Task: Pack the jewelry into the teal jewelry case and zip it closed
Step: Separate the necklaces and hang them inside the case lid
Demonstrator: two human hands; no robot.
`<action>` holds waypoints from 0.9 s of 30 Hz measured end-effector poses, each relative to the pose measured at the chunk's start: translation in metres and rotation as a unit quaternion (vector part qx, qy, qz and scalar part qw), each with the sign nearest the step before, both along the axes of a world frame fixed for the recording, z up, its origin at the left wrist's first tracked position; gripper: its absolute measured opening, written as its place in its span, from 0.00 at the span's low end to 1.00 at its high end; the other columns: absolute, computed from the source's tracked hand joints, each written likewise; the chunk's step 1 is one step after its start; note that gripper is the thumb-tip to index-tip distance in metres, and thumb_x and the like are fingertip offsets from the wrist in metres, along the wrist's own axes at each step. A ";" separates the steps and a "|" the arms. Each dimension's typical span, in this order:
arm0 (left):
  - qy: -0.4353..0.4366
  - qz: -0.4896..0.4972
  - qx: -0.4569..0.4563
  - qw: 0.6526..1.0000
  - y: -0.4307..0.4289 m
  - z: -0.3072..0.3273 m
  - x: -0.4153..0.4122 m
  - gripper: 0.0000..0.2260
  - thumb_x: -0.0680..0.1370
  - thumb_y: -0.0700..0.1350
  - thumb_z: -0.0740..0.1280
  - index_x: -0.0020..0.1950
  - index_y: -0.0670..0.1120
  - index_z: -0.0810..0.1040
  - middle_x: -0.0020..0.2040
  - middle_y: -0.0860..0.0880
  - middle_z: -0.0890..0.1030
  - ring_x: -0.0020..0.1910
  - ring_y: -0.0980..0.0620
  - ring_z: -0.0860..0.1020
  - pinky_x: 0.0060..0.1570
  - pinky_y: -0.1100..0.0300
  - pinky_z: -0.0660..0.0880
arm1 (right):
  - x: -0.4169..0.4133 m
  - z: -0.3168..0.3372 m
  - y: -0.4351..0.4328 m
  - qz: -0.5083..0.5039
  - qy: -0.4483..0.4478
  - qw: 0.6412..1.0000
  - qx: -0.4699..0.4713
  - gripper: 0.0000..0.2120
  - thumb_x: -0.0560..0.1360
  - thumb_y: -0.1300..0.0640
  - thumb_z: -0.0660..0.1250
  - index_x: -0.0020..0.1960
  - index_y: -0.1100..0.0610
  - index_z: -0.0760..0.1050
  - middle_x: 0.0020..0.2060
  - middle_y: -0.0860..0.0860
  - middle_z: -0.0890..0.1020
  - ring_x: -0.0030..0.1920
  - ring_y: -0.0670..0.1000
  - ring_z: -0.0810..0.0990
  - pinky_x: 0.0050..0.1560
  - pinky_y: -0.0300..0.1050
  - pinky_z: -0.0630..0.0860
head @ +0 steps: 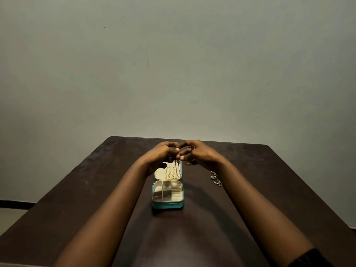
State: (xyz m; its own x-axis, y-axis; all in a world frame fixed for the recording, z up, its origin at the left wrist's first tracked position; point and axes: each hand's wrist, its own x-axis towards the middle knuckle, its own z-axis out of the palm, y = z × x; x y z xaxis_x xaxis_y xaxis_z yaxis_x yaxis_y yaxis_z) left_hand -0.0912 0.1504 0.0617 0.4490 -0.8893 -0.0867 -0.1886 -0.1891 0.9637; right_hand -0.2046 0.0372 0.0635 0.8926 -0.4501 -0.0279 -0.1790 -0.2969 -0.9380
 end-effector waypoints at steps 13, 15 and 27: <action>-0.083 0.016 0.140 0.986 0.019 0.000 0.016 0.12 0.79 0.48 0.62 0.50 0.42 0.81 0.33 0.52 0.76 0.29 0.58 0.64 0.27 0.65 0.55 | 0.014 -0.016 -0.014 -0.152 -0.029 0.986 -0.068 0.10 0.74 0.71 0.62 0.40 0.58 0.76 0.38 0.56 0.79 0.39 0.52 0.80 0.47 0.50 0.80; -0.083 0.017 0.152 0.985 0.021 0.000 0.017 0.10 0.79 0.47 0.62 0.47 0.45 0.81 0.34 0.52 0.76 0.31 0.57 0.64 0.29 0.64 0.57 | 0.014 -0.020 -0.013 -0.160 -0.005 0.981 -0.108 0.07 0.74 0.69 0.64 0.43 0.60 0.78 0.41 0.57 0.80 0.41 0.52 0.80 0.45 0.48 0.80; 0.049 0.019 0.058 0.997 0.015 0.001 0.016 0.09 0.80 0.39 0.58 0.54 0.43 0.78 0.47 0.50 0.80 0.47 0.55 0.75 0.44 0.62 0.72 | 0.012 -0.050 -0.011 -0.160 0.059 0.975 -0.146 0.03 0.72 0.64 0.69 0.45 0.62 0.81 0.37 0.55 0.82 0.33 0.47 0.80 0.34 0.38 0.77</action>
